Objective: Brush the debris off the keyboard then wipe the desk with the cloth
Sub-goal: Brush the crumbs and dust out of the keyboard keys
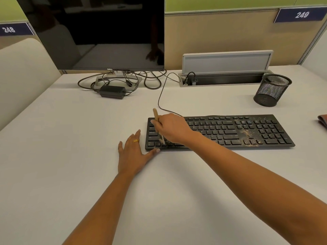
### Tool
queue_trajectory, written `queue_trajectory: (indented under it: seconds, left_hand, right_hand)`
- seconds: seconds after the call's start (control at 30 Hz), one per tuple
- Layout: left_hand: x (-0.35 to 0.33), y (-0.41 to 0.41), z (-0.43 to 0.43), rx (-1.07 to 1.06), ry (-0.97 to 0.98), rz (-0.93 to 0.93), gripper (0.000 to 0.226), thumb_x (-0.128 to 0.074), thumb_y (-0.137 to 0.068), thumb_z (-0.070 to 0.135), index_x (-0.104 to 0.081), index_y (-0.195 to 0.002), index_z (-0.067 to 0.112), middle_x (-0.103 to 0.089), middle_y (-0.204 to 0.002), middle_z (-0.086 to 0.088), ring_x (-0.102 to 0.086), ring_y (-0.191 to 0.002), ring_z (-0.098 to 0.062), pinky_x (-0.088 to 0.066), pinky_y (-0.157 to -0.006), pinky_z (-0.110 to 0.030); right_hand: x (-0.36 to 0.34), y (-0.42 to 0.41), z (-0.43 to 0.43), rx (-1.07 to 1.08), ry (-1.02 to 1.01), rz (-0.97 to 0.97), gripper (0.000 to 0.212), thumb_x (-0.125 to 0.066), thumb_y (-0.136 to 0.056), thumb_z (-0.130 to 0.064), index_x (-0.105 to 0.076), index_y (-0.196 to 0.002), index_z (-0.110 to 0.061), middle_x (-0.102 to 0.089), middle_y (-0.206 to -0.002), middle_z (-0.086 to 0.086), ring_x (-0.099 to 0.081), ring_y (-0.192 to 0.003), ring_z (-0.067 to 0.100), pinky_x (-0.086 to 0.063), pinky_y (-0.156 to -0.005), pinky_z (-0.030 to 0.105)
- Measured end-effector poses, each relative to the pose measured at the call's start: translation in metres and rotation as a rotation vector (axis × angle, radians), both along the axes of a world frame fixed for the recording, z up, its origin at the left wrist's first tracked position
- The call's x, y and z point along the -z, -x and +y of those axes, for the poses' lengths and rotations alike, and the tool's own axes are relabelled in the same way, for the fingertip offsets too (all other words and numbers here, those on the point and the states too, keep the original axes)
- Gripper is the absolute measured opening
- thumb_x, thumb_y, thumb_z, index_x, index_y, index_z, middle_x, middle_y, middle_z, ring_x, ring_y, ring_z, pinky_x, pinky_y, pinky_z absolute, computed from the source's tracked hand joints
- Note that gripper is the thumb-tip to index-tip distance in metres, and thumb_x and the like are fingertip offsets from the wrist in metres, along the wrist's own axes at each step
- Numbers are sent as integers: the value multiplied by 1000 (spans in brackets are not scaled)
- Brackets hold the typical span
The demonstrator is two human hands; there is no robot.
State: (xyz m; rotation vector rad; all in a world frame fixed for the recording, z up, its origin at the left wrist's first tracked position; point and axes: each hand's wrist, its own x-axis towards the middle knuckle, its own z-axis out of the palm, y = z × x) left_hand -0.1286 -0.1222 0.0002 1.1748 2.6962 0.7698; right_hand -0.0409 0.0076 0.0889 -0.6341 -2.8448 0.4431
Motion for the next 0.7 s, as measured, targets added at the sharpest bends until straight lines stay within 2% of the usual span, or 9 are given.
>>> queue_trajectory:
  seconds: [0.07, 0.13, 0.23, 0.33, 0.47, 0.6, 0.7]
  left_hand:
    - [0, 0, 0, 0, -1, 1, 99, -56, -76, 69, -19, -151, 16, -27, -155, -1, -18, -145, -12, 0, -119, -41]
    - [1, 1, 0, -1, 3, 8, 99, -56, -76, 70, -19, -151, 16, -27, -155, -1, -18, -145, -12, 0, -119, -42]
    - [1, 1, 0, -3, 2, 12, 99, -55, -76, 70, -19, -151, 16, -27, -155, 0, -18, -145, -12, -1, -119, -42]
    - [1, 1, 0, -1, 20, 18, 99, -54, -77, 70, -19, -151, 16, -26, -156, 0, -18, -145, -13, -1, -119, -42]
    - [1, 1, 1, -3, 14, 7, 99, -56, -76, 70, -19, -151, 17, -27, -155, 0, -18, -145, -12, -1, -119, -41]
    - [0, 0, 1, 4, -3, -5, 98, -57, -77, 69, -20, -151, 17, -27, -155, 0, -19, -144, -11, 0, -119, -41]
    - [1, 1, 0, 2, -10, -3, 97, -57, -77, 67, -20, -151, 17, -27, -155, 0, -19, -144, -11, 1, -119, -41]
  right_hand:
    - [0, 3, 2, -1, 70, 8, 45, -29, -101, -37, -61, -89, -9, -68, -87, 6, -60, -82, 23, -48, -77, 38]
    - [-2, 5, 2, -13, 229, 76, 44, -32, -100, -37, -62, -82, -12, -65, -77, 0, -58, -74, 16, -46, -73, 33]
    - [-3, 5, -2, -89, 340, 88, 41, -36, -100, -36, -67, -83, -14, -67, -78, 0, -55, -70, 10, -42, -68, 27]
    - [-3, 1, 0, -153, 287, 10, 36, -38, -99, -37, -61, -77, -20, -56, -68, -11, -48, -59, 1, -35, -56, 17]
    - [-11, -6, 10, -199, 131, -95, 38, -35, -100, -38, -54, -74, -17, -44, -62, -10, -41, -58, 3, -32, -54, 24]
    - [-16, -12, 22, -128, 45, -164, 38, -31, -101, -37, -54, -78, -16, -47, -63, -11, -47, -63, 12, -31, -56, 27]
    - [-15, -12, 23, -49, 32, -112, 41, -29, -101, -36, -57, -82, -14, -57, -72, -4, -53, -72, 18, -36, -63, 30]
